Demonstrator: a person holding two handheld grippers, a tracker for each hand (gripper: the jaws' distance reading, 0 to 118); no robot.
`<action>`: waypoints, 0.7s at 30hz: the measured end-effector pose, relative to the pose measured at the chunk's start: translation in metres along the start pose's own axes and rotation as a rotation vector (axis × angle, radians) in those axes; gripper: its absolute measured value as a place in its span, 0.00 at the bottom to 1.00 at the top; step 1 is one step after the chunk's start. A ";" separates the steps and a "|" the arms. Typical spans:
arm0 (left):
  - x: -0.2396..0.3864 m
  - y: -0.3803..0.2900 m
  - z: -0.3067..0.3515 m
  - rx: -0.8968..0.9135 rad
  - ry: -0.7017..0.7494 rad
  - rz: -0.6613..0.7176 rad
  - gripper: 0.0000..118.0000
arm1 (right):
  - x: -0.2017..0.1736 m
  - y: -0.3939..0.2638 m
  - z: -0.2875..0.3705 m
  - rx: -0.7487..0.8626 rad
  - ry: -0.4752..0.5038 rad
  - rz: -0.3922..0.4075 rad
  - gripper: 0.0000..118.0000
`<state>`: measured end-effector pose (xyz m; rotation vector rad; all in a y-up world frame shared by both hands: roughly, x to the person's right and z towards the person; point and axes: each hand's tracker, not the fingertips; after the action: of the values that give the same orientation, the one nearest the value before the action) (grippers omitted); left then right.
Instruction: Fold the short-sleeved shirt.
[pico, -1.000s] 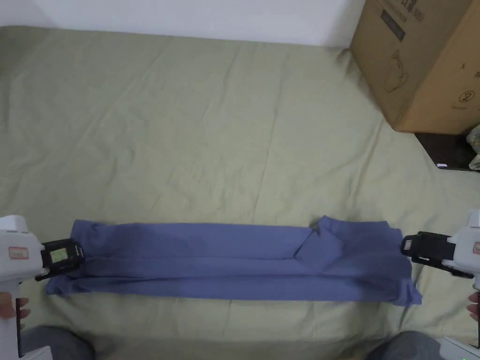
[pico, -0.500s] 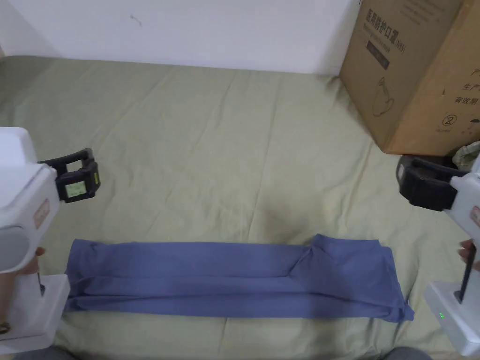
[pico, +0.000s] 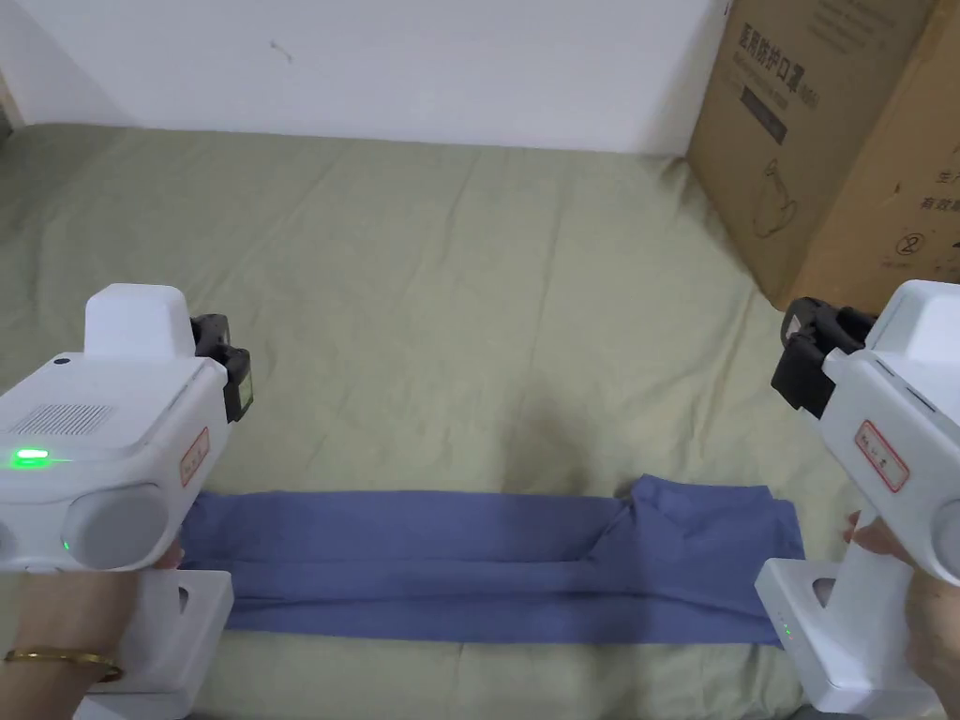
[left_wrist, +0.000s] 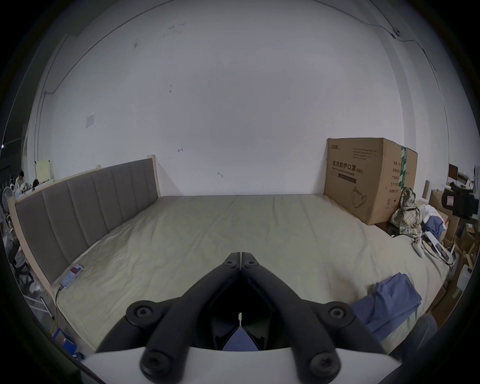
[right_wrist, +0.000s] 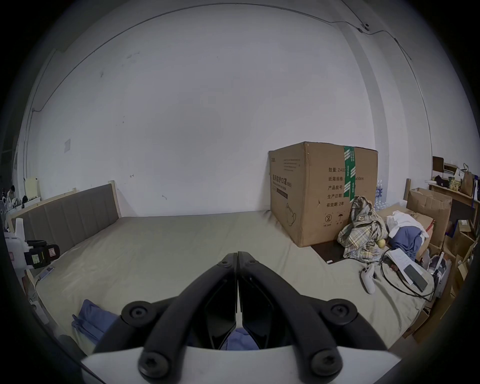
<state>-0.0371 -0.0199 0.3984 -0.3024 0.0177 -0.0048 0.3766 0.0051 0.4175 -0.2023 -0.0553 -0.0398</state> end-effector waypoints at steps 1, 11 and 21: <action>-0.005 0.002 -0.002 -0.010 -0.009 0.017 0.00 | -0.001 0.001 0.000 -0.001 -0.002 -0.001 0.00; -0.129 -0.019 -0.066 -0.420 -0.268 0.528 1.00 | 0.000 -0.008 -0.007 -0.051 -0.008 0.000 0.00; -0.195 -0.125 -0.103 -0.720 -0.256 0.726 1.00 | -0.015 -0.010 -0.026 -0.113 -0.016 0.035 0.00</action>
<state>-0.2340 -0.1686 0.3404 -1.0002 -0.1285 0.7744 0.3627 -0.0094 0.3937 -0.3168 -0.0657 -0.0064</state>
